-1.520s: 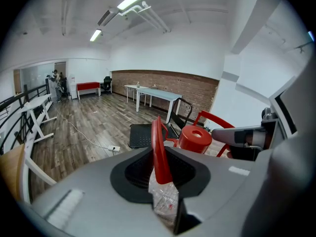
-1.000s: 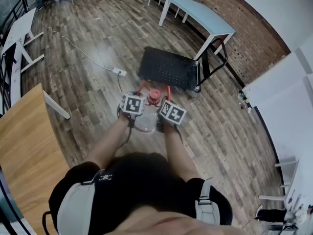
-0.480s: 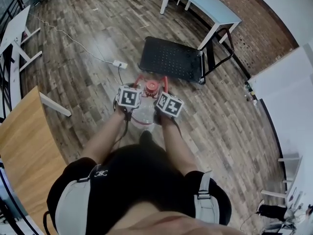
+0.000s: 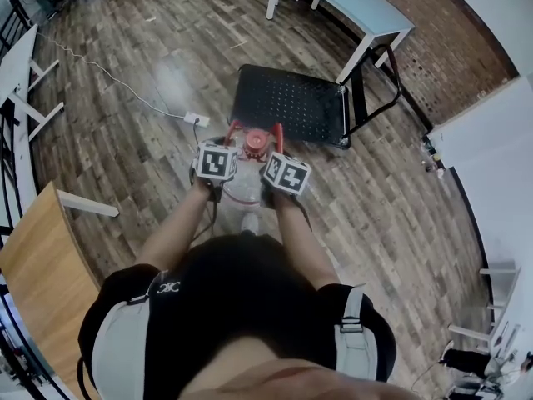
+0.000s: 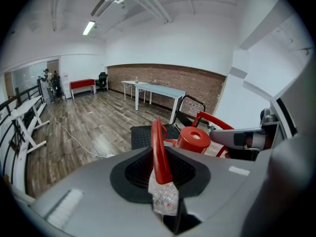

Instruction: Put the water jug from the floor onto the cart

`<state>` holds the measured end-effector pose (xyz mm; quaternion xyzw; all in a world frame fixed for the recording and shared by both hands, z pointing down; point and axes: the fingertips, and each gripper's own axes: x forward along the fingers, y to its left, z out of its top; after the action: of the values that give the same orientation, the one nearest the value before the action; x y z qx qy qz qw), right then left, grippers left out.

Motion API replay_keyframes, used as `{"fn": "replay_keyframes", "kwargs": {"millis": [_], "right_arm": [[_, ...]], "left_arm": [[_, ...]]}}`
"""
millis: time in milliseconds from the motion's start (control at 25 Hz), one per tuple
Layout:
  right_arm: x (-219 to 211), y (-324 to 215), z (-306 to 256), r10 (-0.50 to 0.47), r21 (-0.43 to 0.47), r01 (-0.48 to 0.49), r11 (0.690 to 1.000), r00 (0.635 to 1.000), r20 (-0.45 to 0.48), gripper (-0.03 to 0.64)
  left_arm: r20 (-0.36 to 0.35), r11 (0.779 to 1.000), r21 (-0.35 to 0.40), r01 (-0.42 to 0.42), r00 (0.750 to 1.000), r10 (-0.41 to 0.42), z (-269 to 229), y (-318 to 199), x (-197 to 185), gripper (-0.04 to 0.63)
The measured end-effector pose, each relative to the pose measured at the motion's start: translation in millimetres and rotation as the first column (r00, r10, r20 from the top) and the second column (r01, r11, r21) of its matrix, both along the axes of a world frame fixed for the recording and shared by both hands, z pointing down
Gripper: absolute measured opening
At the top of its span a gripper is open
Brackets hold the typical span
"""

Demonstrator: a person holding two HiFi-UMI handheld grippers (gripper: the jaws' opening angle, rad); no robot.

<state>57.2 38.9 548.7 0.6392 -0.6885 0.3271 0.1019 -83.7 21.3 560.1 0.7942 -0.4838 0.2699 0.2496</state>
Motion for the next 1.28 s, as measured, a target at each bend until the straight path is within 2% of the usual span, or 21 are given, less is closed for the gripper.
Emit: {"fn": "replay_keyframes", "kwargs": {"millis": [240, 480, 680, 880, 1080, 1280], "right_arm": [[31, -71, -2, -0.034, -0.002, 0.034, 0.999, 0.999, 0.007, 0.041], [51, -135, -13, -0.09, 0.004, 0.09, 0.996, 0.996, -0.014, 0.041], [65, -180, -21, -0.095, 0.017, 0.096, 0.995, 0.995, -0.026, 0.041], [72, -216, -16, -0.096, 0.013, 0.097, 0.995, 0.995, -0.038, 0.041], [82, -255, 6, -0.092, -0.02, 0.091, 0.996, 0.995, -0.037, 0.041], [89, -303, 32, -0.111, -0.094, 0.108, 0.99, 0.994, -0.023, 0.041]], "left_arm": [[0.002, 1.0, 0.007, 0.017, 1.0, -0.017, -6, -69, 32, 0.071], [-0.043, 0.998, 0.02, 0.06, 0.997, -0.059, -15, -128, 51, 0.071], [-0.029, 0.997, 0.047, 0.058, 0.998, -0.057, -20, -173, 68, 0.071], [-0.044, 0.997, 0.055, 0.061, 0.997, -0.058, -14, -210, 75, 0.071], [-0.055, 0.999, 0.014, 0.045, 0.998, -0.044, 7, -248, 85, 0.071], [-0.088, 0.997, -0.054, 0.053, 0.994, -0.058, 33, -293, 92, 0.072]]}}
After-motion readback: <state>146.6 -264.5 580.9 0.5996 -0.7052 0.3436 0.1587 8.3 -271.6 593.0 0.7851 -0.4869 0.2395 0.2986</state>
